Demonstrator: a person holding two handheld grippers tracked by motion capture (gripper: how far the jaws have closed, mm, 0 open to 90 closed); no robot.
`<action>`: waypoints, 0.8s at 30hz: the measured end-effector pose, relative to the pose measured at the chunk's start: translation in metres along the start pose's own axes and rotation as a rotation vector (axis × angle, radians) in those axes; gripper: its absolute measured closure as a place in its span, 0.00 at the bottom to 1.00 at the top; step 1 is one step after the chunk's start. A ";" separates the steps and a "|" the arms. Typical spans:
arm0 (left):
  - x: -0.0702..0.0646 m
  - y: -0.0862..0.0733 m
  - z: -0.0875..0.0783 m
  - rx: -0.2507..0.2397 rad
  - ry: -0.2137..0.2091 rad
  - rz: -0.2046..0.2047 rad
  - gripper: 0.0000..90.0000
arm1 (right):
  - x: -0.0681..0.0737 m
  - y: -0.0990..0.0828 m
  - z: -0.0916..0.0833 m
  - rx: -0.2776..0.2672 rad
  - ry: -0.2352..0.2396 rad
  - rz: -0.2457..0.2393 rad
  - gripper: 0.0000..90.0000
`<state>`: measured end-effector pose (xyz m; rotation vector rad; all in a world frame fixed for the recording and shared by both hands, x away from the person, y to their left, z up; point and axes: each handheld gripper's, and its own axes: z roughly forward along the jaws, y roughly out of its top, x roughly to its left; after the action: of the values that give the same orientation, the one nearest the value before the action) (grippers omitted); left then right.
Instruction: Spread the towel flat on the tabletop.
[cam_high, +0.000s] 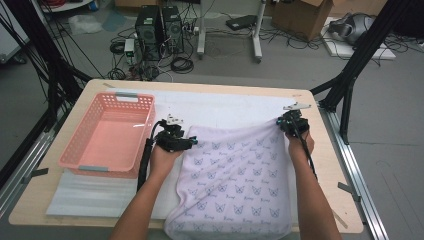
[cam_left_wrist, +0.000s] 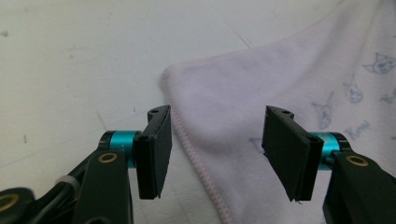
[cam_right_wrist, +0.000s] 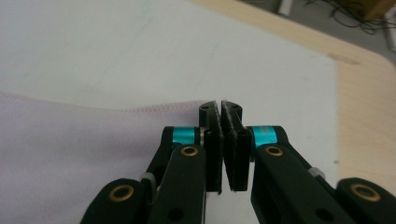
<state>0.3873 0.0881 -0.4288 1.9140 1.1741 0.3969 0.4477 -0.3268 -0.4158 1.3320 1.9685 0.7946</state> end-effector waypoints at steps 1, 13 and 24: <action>0.000 0.000 0.001 0.008 0.000 0.004 0.47 | -0.003 0.000 0.000 -0.009 -0.001 0.033 0.96; -0.014 -0.002 0.028 0.057 0.048 0.141 0.96 | -0.002 -0.017 -0.038 -0.041 0.188 0.073 0.71; 0.033 0.022 0.041 -0.007 0.199 -0.080 0.94 | 0.003 -0.040 -0.058 -0.031 0.288 0.089 0.67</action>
<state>0.4434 0.0911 -0.4411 1.8465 1.3720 0.5577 0.3800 -0.3435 -0.4108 1.3559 2.1157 1.1083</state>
